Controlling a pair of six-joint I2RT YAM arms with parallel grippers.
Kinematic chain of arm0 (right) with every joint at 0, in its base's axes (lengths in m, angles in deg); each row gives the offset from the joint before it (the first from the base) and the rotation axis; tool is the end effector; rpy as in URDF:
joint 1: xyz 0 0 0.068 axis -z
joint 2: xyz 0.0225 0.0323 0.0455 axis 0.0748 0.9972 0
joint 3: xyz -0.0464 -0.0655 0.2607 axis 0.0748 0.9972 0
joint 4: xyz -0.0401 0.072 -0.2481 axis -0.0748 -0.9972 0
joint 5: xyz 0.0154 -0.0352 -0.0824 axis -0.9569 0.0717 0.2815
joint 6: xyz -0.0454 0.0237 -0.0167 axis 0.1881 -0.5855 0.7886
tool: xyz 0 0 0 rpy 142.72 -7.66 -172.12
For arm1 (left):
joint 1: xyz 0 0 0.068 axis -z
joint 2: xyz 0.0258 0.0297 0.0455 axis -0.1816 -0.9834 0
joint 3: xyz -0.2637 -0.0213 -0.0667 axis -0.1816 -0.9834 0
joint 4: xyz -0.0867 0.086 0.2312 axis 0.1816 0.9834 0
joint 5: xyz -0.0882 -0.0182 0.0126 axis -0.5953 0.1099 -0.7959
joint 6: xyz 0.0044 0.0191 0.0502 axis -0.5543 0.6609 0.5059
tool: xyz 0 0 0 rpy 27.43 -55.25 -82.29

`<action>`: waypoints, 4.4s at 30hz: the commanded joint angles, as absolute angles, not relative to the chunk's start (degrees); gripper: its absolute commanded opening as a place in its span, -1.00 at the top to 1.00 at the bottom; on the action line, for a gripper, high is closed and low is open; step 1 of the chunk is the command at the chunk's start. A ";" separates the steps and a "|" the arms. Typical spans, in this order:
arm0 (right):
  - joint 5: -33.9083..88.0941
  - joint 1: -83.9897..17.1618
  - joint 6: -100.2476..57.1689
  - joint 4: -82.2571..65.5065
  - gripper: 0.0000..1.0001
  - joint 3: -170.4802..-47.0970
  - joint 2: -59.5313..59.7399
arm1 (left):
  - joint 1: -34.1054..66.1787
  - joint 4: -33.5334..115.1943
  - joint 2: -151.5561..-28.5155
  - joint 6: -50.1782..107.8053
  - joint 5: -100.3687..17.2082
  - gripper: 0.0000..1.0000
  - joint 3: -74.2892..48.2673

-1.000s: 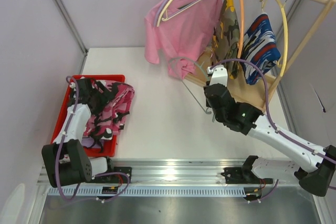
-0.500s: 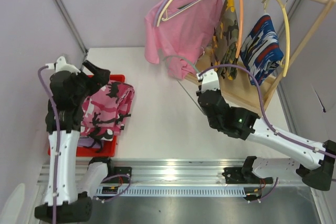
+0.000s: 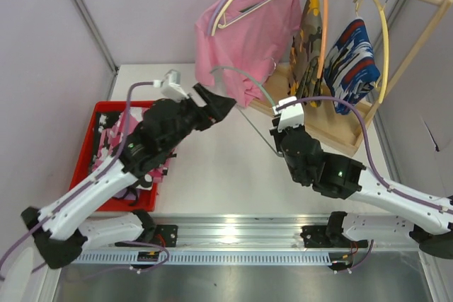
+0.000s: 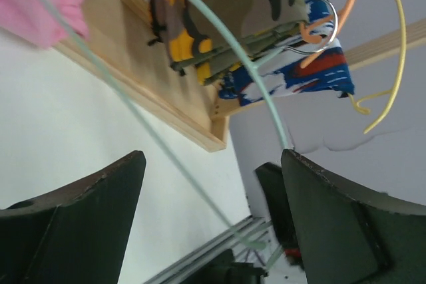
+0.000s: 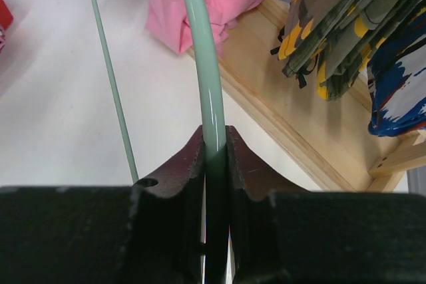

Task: Remove the trousers from the hanger
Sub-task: Pass the hanger from the right arm to the left, then pass the hanger from the left arm to the right, then pass the hanger from the right arm to the left

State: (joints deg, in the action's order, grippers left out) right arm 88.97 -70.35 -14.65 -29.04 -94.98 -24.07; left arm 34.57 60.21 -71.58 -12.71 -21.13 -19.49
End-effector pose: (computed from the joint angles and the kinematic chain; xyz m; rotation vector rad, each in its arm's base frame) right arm 0.1100 0.1763 0.3888 -0.3634 1.6976 -0.0352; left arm 0.1584 -0.1479 0.4152 -0.2971 1.8172 -1.0646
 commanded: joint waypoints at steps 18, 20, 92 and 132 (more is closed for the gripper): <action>86.85 -73.46 -14.73 -26.16 1.00 -93.80 -30.44 | 46.05 37.66 -100.57 -29.55 -13.03 -0.23 -1.52; 87.38 -73.54 -12.36 -25.80 1.00 -93.80 -30.00 | 46.58 37.57 -101.29 -31.67 -12.32 0.01 -1.86; 25.59 -50.52 -46.89 -3.20 -0.15 -97.75 -19.19 | 30.67 11.20 -76.33 -14.36 -72.69 0.88 -34.73; 45.98 -48.32 -62.80 -6.02 1.00 -112.69 -8.99 | 45.17 38.90 -65.60 31.41 -18.29 -0.72 -33.67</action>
